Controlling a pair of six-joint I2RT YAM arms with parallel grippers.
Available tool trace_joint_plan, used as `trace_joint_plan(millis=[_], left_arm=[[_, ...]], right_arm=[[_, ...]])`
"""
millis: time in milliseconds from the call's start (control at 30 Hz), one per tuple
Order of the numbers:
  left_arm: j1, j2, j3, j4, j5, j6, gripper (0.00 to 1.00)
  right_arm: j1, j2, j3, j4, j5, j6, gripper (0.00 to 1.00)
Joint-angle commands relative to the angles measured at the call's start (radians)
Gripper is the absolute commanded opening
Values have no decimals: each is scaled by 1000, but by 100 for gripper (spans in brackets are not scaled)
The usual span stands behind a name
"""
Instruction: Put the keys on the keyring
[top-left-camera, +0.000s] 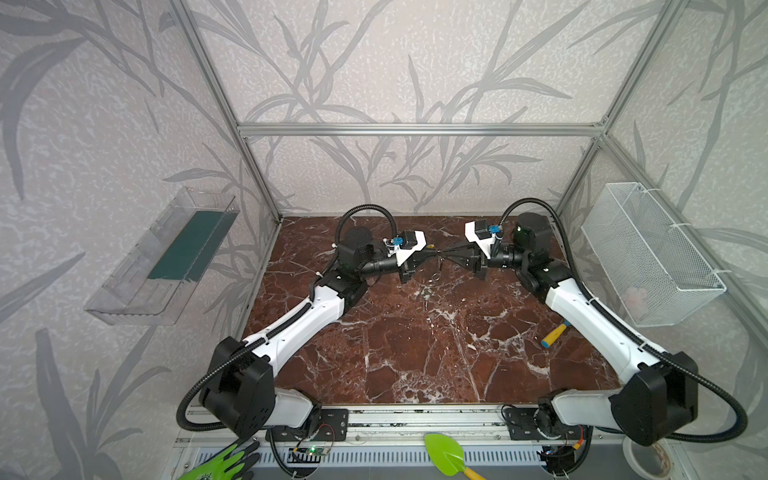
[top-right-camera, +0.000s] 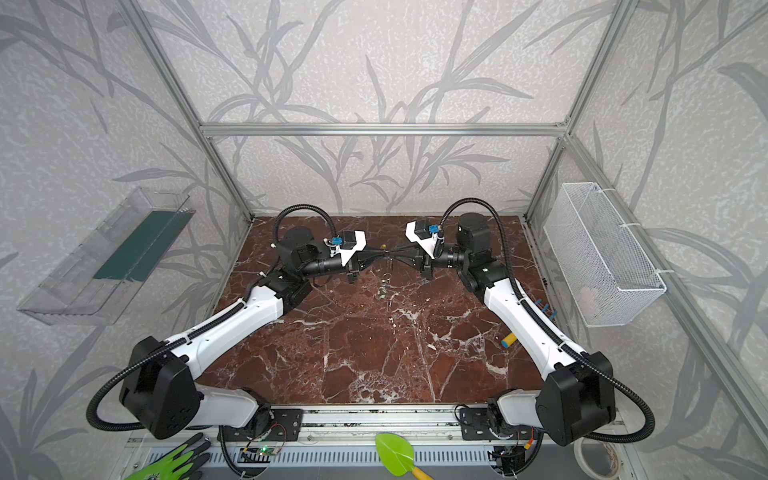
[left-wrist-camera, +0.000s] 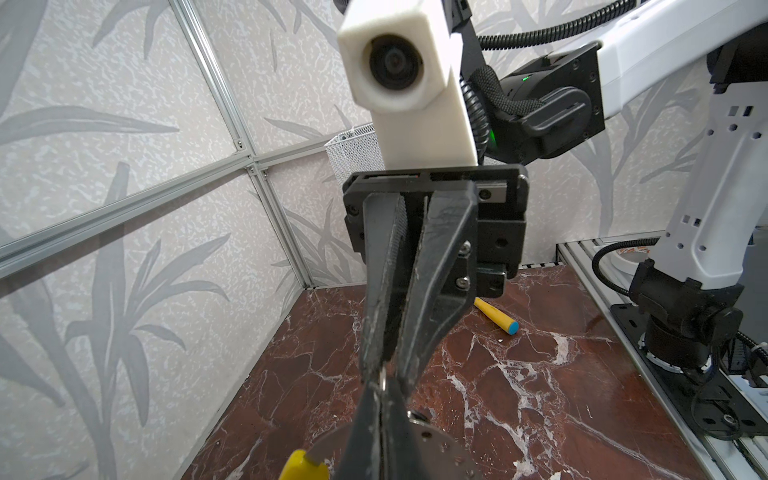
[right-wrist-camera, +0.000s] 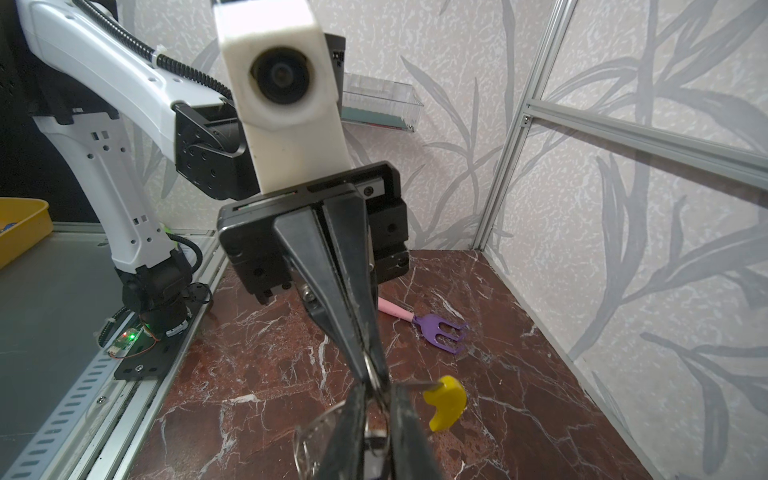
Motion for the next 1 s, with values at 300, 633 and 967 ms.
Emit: trace_joint_plan(millis=[300,633,967], left_arm=[[2,-8,78,-116,19,90,0],[-7,-19,170,-488,-100,349,32],[-62,25,348,-842,-189,572,31]], right_arm=[[4,5,68,-142,-15,-87,0],[5,1,127,-378,44,-179,0],[58,62,250,-692,186,-319,0]])
